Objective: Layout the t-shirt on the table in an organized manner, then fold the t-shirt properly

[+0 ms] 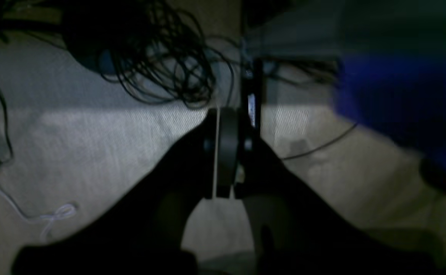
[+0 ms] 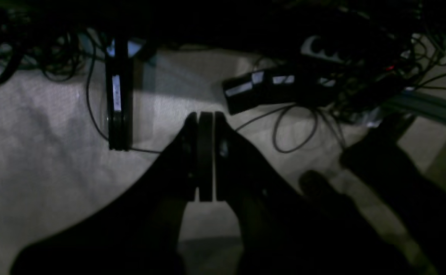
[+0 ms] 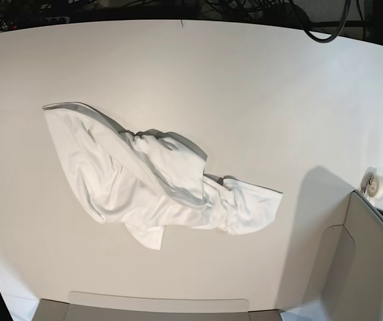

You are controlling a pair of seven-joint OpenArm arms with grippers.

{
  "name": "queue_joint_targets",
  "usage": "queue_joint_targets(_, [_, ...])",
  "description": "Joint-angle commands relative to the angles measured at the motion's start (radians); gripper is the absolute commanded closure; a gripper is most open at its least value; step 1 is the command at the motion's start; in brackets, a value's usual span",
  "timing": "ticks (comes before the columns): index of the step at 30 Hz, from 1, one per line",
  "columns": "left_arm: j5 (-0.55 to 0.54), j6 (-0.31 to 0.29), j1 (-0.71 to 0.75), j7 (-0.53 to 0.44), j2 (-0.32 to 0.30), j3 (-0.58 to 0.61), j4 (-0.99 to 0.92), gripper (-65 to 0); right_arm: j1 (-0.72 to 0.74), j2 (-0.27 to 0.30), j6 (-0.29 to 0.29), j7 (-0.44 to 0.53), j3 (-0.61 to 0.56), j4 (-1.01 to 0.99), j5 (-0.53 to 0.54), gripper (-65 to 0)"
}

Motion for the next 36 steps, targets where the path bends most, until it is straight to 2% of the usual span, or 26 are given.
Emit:
queue_joint_targets(1, [0.002,0.000,0.051,-0.012,-0.004,0.018,0.054,0.0,-0.054,0.018,-0.003,0.017,0.004,0.056,0.005,-0.2])
queue_joint_targets(3, [0.002,0.000,0.113,-0.012,-0.014,0.041,0.137,0.0,-0.123,0.050,-0.003,0.017,0.005,0.154,0.005,-0.2])
queue_joint_targets(10, [0.002,0.000,0.263,-0.001,-0.120,0.068,0.427,0.0,-0.292,0.183,-0.015,0.007,0.031,0.477,0.010,-0.2])
queue_joint_targets(14, [0.002,0.000,0.329,0.098,-0.194,0.067,0.634,0.0,-0.358,0.200,-0.065,0.007,0.105,0.622,0.005,-0.2])
queue_joint_targets(18, [0.007,0.002,0.389,0.166,-0.243,0.065,0.835,0.0,-0.385,0.202,-0.068,0.007,0.185,0.757,-0.016,-0.2])
queue_joint_targets(23, [0.010,0.002,0.389,0.177,-0.274,0.041,0.918,0.0,-0.356,0.185,-0.072,0.007,0.220,0.911,-0.116,-0.5])
queue_joint_targets(27, [0.010,0.002,0.281,0.180,-0.272,0.007,0.918,0.0,-0.247,0.116,-0.072,0.006,0.225,0.946,-0.145,-1.1])
queue_joint_targets(29, [0.010,0.002,0.228,0.180,-0.278,-0.007,0.918,0.0,-0.178,0.079,-0.072,-0.034,0.225,0.945,-0.167,-5.6])
queue_joint_targets(32, [0.012,-0.003,0.117,0.181,-0.275,-0.030,0.918,-1.0,-0.043,0.018,-0.070,-0.164,0.214,0.943,-0.200,-17.3])
queue_joint_targets(34, [0.012,-0.006,0.050,0.213,-0.292,-0.024,0.918,-4.5,0.046,-0.016,-0.065,-0.240,0.205,0.941,-0.211,-21.7])
queue_joint_targets(36, [0.006,-0.035,-0.030,0.258,-0.320,-0.014,0.918,-10.1,0.126,-0.030,-0.065,-0.283,0.177,0.943,-0.228,-22.2])
